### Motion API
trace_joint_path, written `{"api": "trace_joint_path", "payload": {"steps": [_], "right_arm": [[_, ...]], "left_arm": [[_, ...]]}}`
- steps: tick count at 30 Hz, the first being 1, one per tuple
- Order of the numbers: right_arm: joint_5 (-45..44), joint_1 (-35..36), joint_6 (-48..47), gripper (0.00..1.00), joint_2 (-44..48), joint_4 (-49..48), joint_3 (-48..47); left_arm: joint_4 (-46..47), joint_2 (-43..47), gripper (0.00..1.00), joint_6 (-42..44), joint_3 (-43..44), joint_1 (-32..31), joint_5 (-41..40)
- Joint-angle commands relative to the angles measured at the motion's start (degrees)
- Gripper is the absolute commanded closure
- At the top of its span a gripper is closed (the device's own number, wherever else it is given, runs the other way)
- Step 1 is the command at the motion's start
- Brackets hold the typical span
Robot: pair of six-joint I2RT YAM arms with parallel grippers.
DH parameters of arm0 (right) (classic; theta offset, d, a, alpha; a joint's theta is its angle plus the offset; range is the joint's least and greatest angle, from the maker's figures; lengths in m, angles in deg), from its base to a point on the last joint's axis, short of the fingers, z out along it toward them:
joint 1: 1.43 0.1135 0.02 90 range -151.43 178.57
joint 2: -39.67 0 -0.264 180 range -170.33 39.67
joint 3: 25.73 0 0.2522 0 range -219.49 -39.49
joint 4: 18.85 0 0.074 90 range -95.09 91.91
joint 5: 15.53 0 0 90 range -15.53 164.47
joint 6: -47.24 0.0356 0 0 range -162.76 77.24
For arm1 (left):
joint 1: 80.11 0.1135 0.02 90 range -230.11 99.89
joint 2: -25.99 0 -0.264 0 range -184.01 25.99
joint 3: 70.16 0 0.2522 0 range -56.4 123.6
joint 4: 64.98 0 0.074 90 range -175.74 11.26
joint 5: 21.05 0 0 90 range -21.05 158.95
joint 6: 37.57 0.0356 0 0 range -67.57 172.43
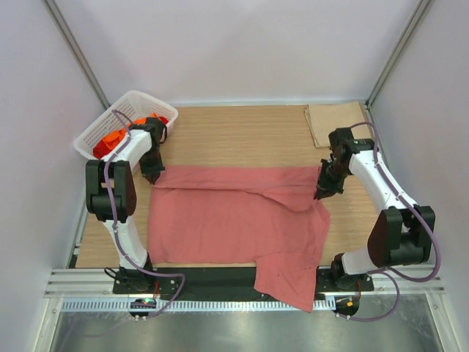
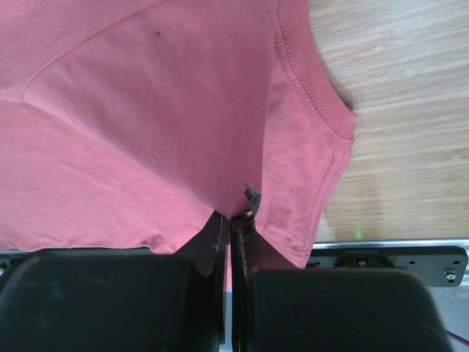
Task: Fold and stack the t-shirts
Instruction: Fold the tshirt
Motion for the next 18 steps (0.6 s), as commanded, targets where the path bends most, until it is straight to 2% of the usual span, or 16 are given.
{"api": "trace_joint_path", "payload": {"steps": [1, 9, 18], "right_arm": [[-0.2, -0.4, 0.4, 0.98, 2.7, -0.7, 1.0], [-5.2, -1.2, -2.5, 0.98, 0.7, -3.5, 2.7], [-4.4, -1.2, -2.7, 0.95, -2.8, -7.5, 4.7]], "left_arm": [[-0.1, -0.2, 1.0, 1.0, -0.2, 0.3, -1.2], [-0.3, -0.7, 1.0, -0.5, -0.1, 0.3, -1.2], [0.4, -2.5, 1.0, -1.0, -0.3, 0.3, -0.8]]}}
